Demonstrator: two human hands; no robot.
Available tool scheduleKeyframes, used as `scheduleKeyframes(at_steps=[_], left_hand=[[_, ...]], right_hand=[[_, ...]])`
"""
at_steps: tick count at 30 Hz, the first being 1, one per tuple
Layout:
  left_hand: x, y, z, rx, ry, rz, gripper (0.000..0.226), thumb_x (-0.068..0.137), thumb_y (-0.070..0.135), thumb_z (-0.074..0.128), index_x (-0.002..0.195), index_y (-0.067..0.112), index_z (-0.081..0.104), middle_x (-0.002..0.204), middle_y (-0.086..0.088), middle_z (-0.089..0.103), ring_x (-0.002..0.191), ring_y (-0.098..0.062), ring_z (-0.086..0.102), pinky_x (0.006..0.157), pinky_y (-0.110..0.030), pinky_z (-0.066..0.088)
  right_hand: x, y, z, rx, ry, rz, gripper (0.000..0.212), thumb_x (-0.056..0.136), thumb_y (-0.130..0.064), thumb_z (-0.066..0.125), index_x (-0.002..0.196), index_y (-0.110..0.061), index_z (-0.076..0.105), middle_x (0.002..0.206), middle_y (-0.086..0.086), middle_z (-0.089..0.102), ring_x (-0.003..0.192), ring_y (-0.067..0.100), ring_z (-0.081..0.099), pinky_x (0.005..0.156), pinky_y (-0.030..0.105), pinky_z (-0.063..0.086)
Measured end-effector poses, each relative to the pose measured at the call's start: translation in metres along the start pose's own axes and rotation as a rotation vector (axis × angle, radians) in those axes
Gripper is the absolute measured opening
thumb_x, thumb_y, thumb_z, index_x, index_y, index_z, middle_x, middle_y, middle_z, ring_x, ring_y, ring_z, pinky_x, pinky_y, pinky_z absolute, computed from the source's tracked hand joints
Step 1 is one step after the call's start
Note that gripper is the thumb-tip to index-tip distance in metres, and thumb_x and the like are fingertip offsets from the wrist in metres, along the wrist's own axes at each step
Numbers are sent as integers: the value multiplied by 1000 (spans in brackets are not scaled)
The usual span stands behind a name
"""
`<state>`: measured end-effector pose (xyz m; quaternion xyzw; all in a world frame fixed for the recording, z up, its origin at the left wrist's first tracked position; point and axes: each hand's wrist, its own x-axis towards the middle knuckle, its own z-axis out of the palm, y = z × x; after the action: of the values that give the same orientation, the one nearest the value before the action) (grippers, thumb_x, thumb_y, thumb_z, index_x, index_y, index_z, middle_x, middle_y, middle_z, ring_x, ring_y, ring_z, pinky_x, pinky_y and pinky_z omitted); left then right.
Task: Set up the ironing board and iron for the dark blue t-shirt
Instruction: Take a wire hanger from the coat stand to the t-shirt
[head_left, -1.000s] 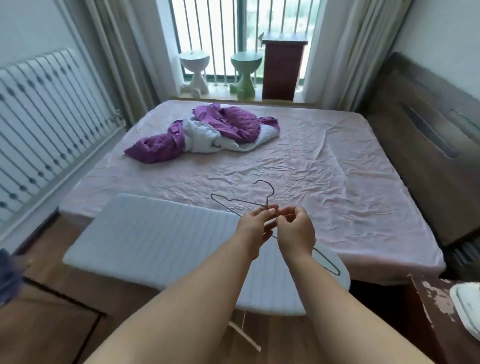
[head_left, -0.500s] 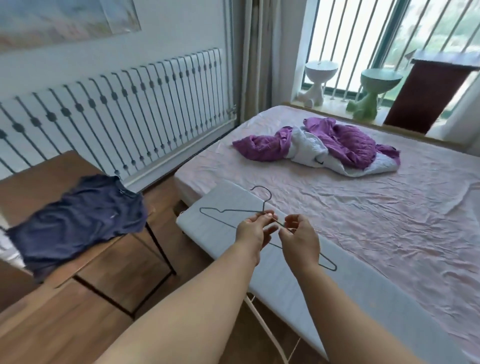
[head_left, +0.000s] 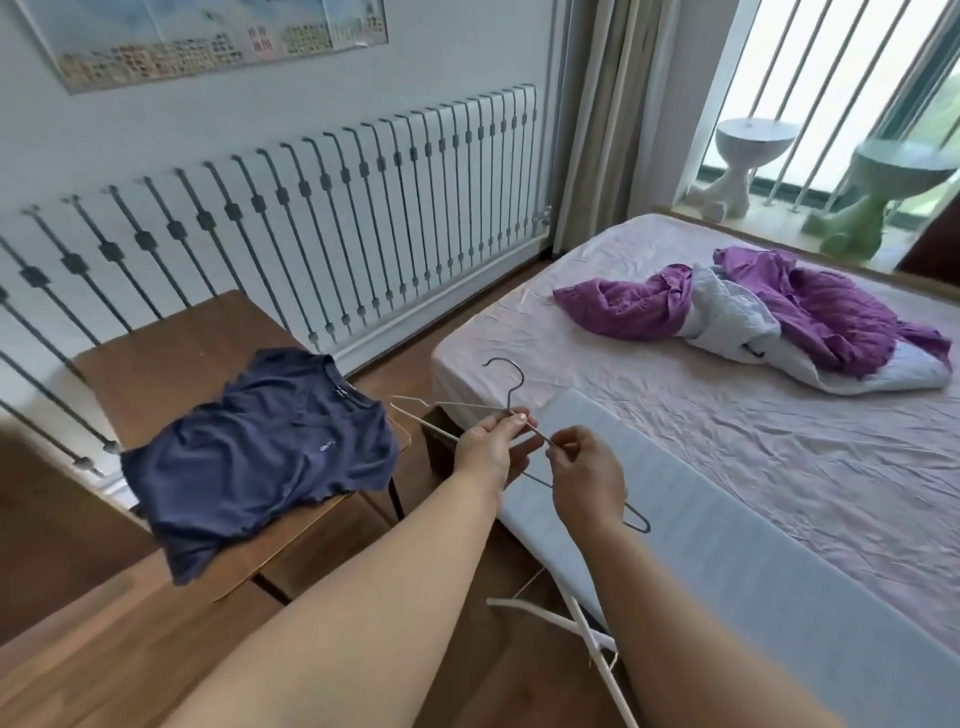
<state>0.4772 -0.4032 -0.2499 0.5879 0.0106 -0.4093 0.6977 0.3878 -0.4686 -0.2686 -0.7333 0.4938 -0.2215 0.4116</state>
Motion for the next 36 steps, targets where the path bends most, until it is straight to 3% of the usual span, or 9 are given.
scheduleKeyframes(at_steps=[5, 11, 15, 18, 22, 26, 31, 36], left_hand=[[18, 16, -39, -74, 91, -17, 21, 99, 14, 53, 96, 22, 73, 92, 6, 76, 79, -11, 70, 71, -24, 47], [29, 44, -78, -168, 206, 34, 22, 100, 11, 52, 107, 23, 69, 104, 5, 74, 82, -10, 70, 78, -27, 48], [28, 62, -113, -197, 308, 81, 24, 101, 11, 51, 117, 16, 68, 110, -1, 74, 80, -13, 70, 84, -32, 52], [26, 79, -143, -247, 371, 105, 26, 102, 13, 51, 122, 10, 67, 117, -7, 73, 90, -22, 70, 74, -31, 53], [28, 103, -184, -285, 425, 133, 26, 103, 13, 51, 121, 7, 67, 118, -10, 73, 84, -19, 71, 59, -22, 56], [39, 118, -229, -280, 428, 140, 26, 102, 13, 51, 122, 7, 68, 120, -9, 72, 84, -17, 72, 77, -28, 54], [55, 153, -306, -216, 390, 139, 24, 102, 13, 51, 119, 11, 69, 112, -3, 75, 79, -14, 72, 70, -25, 50], [63, 189, -389, -128, 323, 122, 21, 101, 15, 53, 113, 13, 70, 110, -1, 76, 77, -12, 75, 77, -28, 51]], right_hand=[[11, -22, 45, -43, -113, -26, 7, 90, -30, 60, 86, -36, 62, 82, -13, 68, 86, 16, 64, 91, 51, 48], [25, -56, 97, -61, -256, -120, 8, 88, -32, 58, 81, -36, 60, 79, -13, 67, 84, 18, 65, 86, 50, 51], [13, -84, 127, -76, -335, -188, 6, 88, -27, 60, 89, -32, 64, 83, -15, 64, 87, 17, 63, 87, 44, 50], [7, -106, 150, -81, -398, -249, 6, 91, -26, 61, 90, -32, 63, 82, -15, 61, 81, 10, 58, 87, 41, 47], [1, -135, 188, -89, -449, -335, 9, 93, -24, 57, 91, -31, 62, 84, -13, 65, 72, 5, 55, 80, 36, 48], [-8, -157, 230, -142, -508, -369, 6, 91, -27, 59, 89, -33, 60, 80, -15, 63, 76, 10, 61, 79, 38, 52], [-30, -197, 294, -131, -475, -332, 10, 91, -25, 59, 90, -34, 62, 83, -12, 67, 72, 6, 61, 66, 29, 49], [-73, -236, 360, -42, -401, -223, 9, 90, -25, 61, 87, -33, 63, 80, -13, 66, 75, 8, 61, 75, 37, 54]])
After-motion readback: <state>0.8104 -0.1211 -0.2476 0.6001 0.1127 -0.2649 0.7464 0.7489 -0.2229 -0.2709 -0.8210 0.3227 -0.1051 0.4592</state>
